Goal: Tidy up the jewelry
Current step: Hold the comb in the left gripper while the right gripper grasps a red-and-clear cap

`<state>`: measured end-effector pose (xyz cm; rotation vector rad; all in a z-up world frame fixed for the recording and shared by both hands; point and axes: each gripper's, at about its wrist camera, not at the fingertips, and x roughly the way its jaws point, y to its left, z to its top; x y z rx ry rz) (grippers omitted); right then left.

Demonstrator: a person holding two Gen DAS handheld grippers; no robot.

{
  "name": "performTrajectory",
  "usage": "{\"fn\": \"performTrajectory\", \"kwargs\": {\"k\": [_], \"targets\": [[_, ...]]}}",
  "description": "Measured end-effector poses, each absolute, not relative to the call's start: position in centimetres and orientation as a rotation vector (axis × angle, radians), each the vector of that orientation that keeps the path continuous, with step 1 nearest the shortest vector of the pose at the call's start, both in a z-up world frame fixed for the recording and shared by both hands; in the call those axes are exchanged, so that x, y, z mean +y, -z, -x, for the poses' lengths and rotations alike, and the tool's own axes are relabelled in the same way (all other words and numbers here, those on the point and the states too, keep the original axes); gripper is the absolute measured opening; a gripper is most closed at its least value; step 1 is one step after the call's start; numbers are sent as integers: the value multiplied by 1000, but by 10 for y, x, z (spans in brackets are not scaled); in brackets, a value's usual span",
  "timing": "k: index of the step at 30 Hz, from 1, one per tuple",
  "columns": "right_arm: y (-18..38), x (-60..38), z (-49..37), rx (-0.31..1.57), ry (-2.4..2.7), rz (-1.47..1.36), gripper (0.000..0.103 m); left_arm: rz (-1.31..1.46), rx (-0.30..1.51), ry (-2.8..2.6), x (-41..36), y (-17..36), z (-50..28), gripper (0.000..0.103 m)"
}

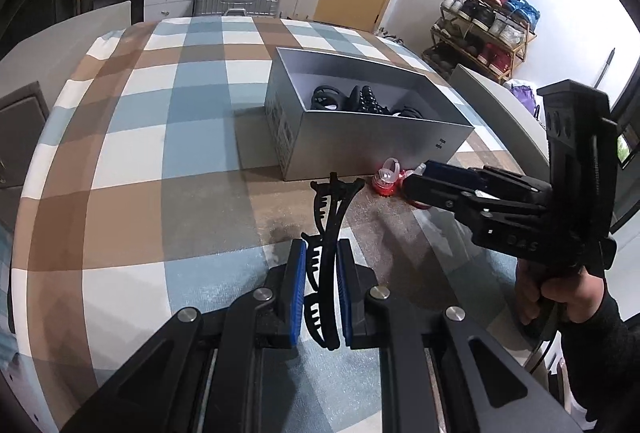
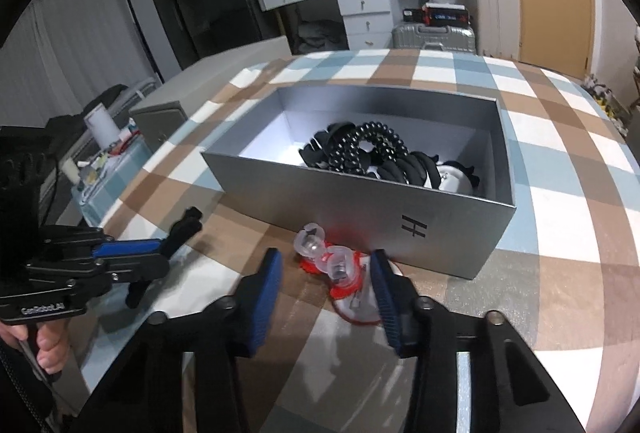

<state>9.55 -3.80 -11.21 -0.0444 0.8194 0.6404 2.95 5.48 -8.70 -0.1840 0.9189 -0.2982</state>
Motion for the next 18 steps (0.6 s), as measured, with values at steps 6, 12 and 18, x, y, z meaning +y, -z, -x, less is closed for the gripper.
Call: {"fn": "performTrajectory", "kwargs": {"k": [6, 12, 18], "targets": [[113, -41, -98, 831, -629, 31, 39, 190, 935, 321, 54, 88, -32, 10], [114, -42, -100, 839, -634, 17, 20, 182, 935, 321, 53, 88, -32, 10], [106, -51, -90, 785, -654, -9, 18, 175, 937, 321, 51, 86, -31, 10]]}}
